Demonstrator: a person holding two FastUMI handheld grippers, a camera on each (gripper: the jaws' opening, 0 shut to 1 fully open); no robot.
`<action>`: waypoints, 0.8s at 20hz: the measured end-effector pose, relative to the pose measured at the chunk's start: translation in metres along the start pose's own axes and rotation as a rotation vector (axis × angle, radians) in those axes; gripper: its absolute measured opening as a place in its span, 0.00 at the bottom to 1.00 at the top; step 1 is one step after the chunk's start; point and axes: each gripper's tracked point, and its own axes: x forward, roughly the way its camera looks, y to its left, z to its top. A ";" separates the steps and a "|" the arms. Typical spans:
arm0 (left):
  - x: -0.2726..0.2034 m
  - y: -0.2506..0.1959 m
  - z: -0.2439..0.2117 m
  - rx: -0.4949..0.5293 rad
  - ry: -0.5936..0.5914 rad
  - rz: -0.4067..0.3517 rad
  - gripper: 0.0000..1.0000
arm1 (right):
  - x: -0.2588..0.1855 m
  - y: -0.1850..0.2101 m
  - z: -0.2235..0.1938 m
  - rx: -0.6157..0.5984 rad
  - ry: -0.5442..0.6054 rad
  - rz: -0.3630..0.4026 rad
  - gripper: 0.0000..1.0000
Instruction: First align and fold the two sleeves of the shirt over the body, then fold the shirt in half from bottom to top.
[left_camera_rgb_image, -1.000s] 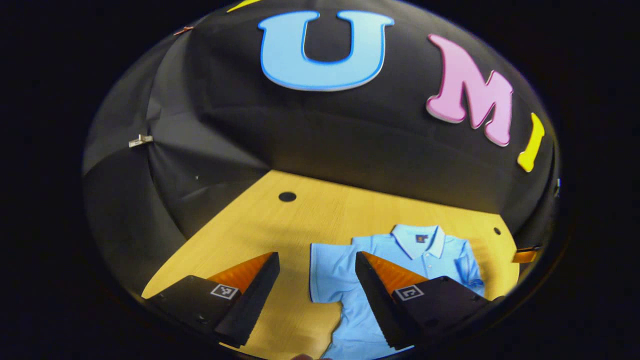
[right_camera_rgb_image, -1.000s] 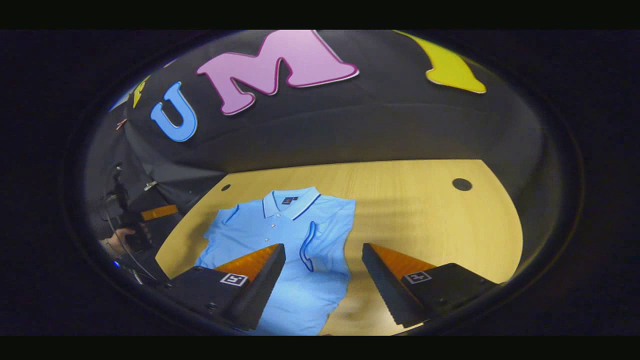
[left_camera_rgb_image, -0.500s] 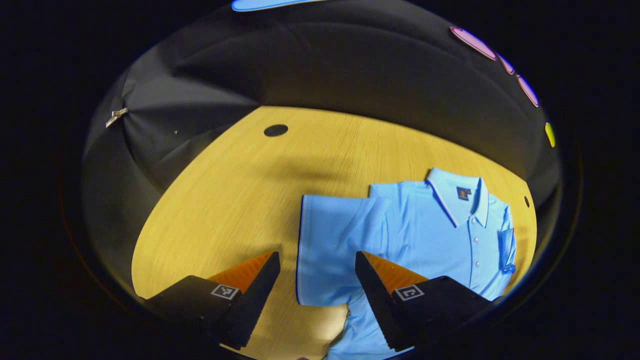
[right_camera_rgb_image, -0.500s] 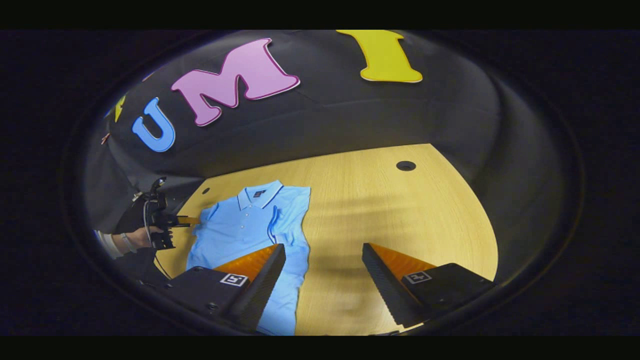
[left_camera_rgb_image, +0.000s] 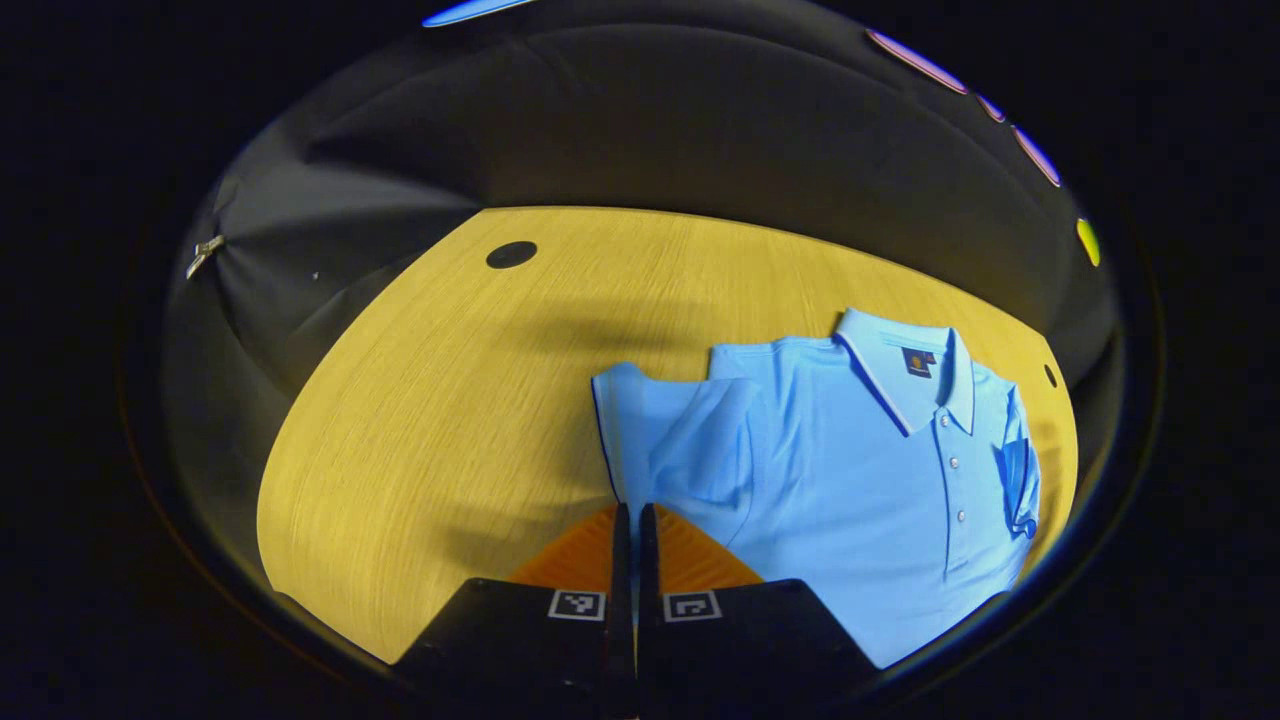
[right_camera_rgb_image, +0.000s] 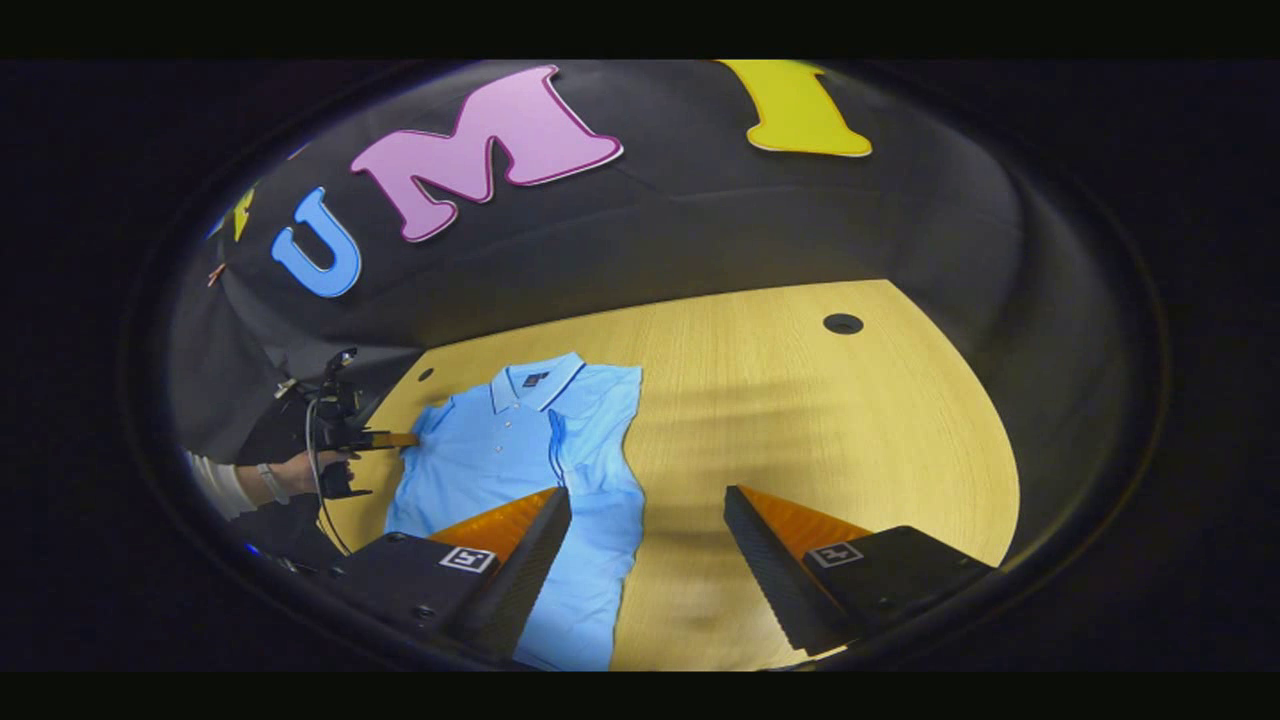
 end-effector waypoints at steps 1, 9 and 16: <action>-0.003 -0.005 0.009 0.000 -0.040 -0.031 0.07 | 0.000 0.002 0.001 0.004 -0.002 0.003 0.97; -0.048 -0.093 -0.004 0.111 -0.028 -0.380 0.06 | 0.003 0.004 0.001 0.003 -0.012 -0.015 0.97; -0.037 -0.085 -0.040 0.198 0.079 -0.303 0.63 | 0.007 0.017 -0.013 -0.006 0.007 -0.015 0.97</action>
